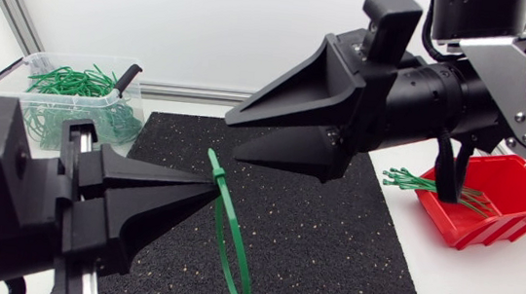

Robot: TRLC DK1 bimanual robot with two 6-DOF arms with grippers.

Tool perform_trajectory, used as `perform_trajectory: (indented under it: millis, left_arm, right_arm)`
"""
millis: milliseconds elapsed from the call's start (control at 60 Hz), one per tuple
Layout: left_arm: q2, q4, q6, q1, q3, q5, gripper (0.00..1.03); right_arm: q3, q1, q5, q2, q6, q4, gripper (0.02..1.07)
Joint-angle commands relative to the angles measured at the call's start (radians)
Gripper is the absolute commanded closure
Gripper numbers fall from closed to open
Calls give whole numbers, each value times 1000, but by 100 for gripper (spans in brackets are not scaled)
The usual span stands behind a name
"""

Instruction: Take a green cable tie from the red box, thread the tail through the head to close it, then place it in the transparent bin on the left.

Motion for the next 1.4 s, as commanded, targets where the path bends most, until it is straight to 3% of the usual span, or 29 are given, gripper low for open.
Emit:
perform_trajectory:
  millis: [0, 233, 333, 533, 667, 900, 1000, 1383]
  left_arm:
    - [-8, 11, 46, -10, -15, -15, 100]
    - [-8, 16, 95, -48, -23, -72, 100]
    - [-9, 21, 123, -91, -31, -124, 100]
    - [-8, 21, 144, -103, -34, -145, 100]
    - [-11, 22, 165, -122, -37, -173, 100]
    - [-9, 24, 190, -132, -37, -196, 100]
    - [-11, 24, 199, -151, -37, -216, 100]
    - [-12, 27, 264, -183, -55, -268, 100]
  right_arm:
    - [33, 22, -11, 26, -61, -37, 51]
    - [37, 36, -11, 49, -115, -74, 51]
    - [42, 40, -10, 51, -144, -89, 66]
    - [43, 51, -8, 52, -168, -114, 68]
    - [42, 54, -2, 51, -196, -135, 83]
    - [42, 59, 6, 51, -228, -166, 83]
    - [42, 60, 21, 49, -248, -169, 101]
    - [43, 68, 47, 41, -250, -171, 101]
